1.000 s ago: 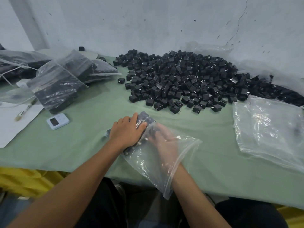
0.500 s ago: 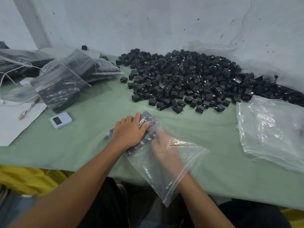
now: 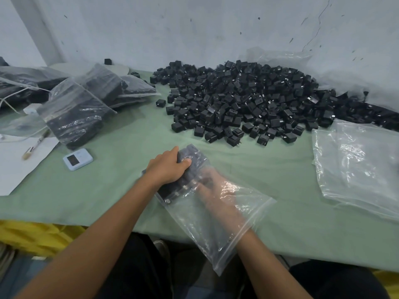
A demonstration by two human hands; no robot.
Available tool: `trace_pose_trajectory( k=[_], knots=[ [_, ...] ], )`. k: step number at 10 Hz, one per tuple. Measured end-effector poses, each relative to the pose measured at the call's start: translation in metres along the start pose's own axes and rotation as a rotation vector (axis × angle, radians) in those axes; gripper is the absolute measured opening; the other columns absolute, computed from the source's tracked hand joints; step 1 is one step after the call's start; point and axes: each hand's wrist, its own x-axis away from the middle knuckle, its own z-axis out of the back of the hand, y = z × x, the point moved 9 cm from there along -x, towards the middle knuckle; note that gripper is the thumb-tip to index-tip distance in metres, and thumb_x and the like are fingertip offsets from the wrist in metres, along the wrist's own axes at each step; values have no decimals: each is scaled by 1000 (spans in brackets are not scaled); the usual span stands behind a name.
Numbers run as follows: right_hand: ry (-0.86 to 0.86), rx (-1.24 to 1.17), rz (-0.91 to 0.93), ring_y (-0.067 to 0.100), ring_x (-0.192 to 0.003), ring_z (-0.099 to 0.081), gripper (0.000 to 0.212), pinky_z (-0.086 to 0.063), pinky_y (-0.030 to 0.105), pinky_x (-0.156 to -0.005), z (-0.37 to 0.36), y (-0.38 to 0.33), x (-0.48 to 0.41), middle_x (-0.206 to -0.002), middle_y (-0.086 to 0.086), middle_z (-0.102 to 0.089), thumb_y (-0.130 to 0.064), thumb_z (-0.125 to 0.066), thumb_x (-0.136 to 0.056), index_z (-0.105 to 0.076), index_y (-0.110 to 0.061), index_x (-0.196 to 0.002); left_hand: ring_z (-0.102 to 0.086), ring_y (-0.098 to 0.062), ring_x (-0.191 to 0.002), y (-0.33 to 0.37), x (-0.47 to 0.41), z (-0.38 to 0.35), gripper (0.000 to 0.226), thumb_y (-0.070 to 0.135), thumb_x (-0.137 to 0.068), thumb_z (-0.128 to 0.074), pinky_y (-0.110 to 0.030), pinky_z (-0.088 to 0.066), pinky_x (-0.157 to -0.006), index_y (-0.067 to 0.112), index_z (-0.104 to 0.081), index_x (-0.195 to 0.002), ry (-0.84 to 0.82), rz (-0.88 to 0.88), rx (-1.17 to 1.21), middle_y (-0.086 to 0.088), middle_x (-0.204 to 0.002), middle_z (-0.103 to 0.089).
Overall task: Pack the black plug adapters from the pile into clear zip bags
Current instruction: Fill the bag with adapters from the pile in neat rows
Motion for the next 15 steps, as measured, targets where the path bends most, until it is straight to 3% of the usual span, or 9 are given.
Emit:
trace_pose_trajectory(
  k=[2, 3, 4, 6, 9, 11, 12, 13, 15],
  knots=[
    [22, 126, 48, -10, -84, -58, 29, -51, 27, -80, 5, -23, -5, -96, -32, -62, -31, -68, -85, -59, -48, -108, -53, -22, -88, -1, -1, 4, 43, 67, -93, -42, -37, -39, -70, 24, -45, -101, -8, 2, -23, 4, -103, -58],
    [55, 114, 30, -10, -87, -60, 33, -50, 18, -83, 7, -33, -2, -97, -32, -63, -20, -68, -84, -61, -48, -100, -56, -30, -108, 3, 3, 2, 66, 77, -89, -32, -46, -45, -91, 21, -50, -119, -13, 45, -41, -6, -123, -60],
    [-80, 189, -157, 25, -98, -63, 24, -51, 50, -93, -1, -16, -3, -102, 0, -66, -16, -70, -90, -65, -37, -101, -41, -36, -133, 13, 11, -1, 83, 80, -89, -18, -57, -29, -107, 23, -29, -149, 71, 108, -108, -12, -150, -40],
    [-232, 572, -232, 35, -111, -59, 46, -48, 44, -94, 2, -19, -3, -122, 15, -61, -32, -58, -96, -50, -22, -140, -27, -31, -144, 28, 12, -12, 70, 67, -97, -9, -59, -23, -115, 30, -5, -156, 151, -43, -234, -11, -160, -22],
    [-393, 290, -353, 8, -136, -43, 51, -32, 34, -117, 27, -35, 53, -148, -10, -44, -22, -57, -100, -40, -31, -147, -10, -28, -151, 28, 6, -17, 69, 64, -99, -10, -60, -14, -117, 30, 1, -157, 90, -43, -223, -9, -166, -6],
    [-783, 93, -303, 9, -108, -68, 24, -48, 18, -95, 135, -104, 108, -113, -7, -73, -35, -67, -94, -74, -31, -117, -10, -27, -151, 27, 8, -17, 70, 64, -99, -9, -56, -15, -118, 28, 4, -158, 127, -63, -224, -9, -166, -5],
    [-424, 125, -266, 15, -71, -68, 15, -55, 24, -69, 189, -113, 43, -85, 7, -74, -23, -71, -89, -77, -25, -102, -11, -27, -151, 30, 9, -16, 70, 63, -99, -7, -56, -17, -118, 27, 3, -158, 142, -73, -225, -10, -166, -7],
    [-219, 340, -189, 9, -75, -66, 19, -55, 22, -68, 171, -89, -50, -89, -4, -72, -19, -69, -92, -75, -31, -105, -13, -27, -151, 29, 10, -16, 70, 63, -99, -7, -55, -19, -117, 26, 3, -158, 164, -80, -219, -9, -166, -9],
    [-204, 890, -284, 28, -114, -57, 42, -45, 35, -91, 93, 17, -161, -125, 7, -60, -36, -62, -95, -57, -15, -131, -13, -26, -151, 26, 8, -18, 72, 65, -96, -4, -53, -19, -117, 26, 4, -156, 189, -80, -206, -9, -165, -9]
  ],
)
